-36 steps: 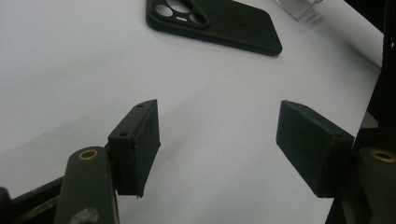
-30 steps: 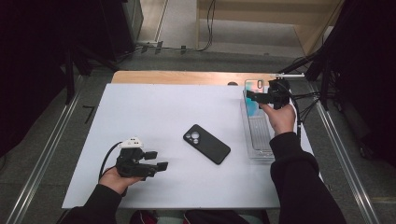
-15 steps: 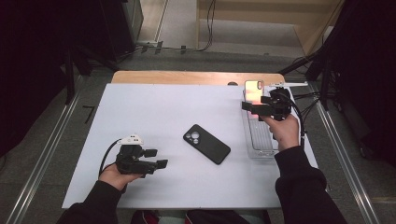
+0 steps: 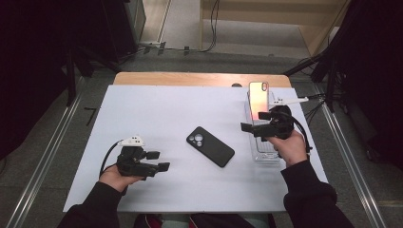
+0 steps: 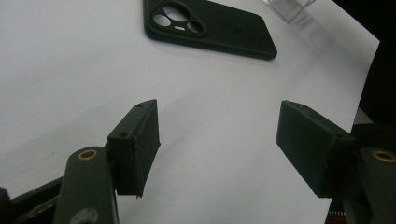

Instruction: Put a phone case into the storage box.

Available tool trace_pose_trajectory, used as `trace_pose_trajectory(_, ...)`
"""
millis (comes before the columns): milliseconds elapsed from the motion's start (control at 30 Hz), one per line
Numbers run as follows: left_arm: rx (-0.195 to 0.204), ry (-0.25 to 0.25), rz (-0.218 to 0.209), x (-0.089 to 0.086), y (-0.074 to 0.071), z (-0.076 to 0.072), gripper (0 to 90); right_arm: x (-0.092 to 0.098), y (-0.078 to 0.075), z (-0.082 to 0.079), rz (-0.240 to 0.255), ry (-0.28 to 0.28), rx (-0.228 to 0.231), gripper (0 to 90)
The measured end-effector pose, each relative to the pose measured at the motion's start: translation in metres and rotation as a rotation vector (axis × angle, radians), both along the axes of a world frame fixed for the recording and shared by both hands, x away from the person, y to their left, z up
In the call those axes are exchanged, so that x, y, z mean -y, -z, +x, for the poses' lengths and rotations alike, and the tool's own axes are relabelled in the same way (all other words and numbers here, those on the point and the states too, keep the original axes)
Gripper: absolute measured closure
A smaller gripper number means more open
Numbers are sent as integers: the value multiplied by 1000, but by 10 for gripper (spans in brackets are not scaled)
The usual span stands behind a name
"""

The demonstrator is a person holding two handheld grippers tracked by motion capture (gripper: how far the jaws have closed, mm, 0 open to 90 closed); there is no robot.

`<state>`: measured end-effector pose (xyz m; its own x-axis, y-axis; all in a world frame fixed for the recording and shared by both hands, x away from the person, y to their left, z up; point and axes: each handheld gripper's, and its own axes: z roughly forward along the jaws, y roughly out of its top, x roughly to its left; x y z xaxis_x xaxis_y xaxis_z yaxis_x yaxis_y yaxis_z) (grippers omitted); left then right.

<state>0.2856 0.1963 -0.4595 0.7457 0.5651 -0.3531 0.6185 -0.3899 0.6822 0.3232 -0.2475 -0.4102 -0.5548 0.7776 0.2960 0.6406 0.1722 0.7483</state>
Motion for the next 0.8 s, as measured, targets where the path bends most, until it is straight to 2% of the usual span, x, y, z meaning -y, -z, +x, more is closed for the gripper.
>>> trace_pose_trajectory(233,0,0,-7,-2,-1,-1,301,-6,7,-19,4,-68,-6,84)
trace_pose_trajectory(433,-2,5,-7,-3,-2,-1,301,-10,12,-29,1,-102,-8,87)
trace_pose_trajectory(467,-1,7,-7,-3,-2,-1,301,-12,15,-34,2,-116,-6,125)
trace_pose_trajectory(800,-5,19,-19,-4,-4,-2,301,-24,24,-52,5,-196,-10,125)
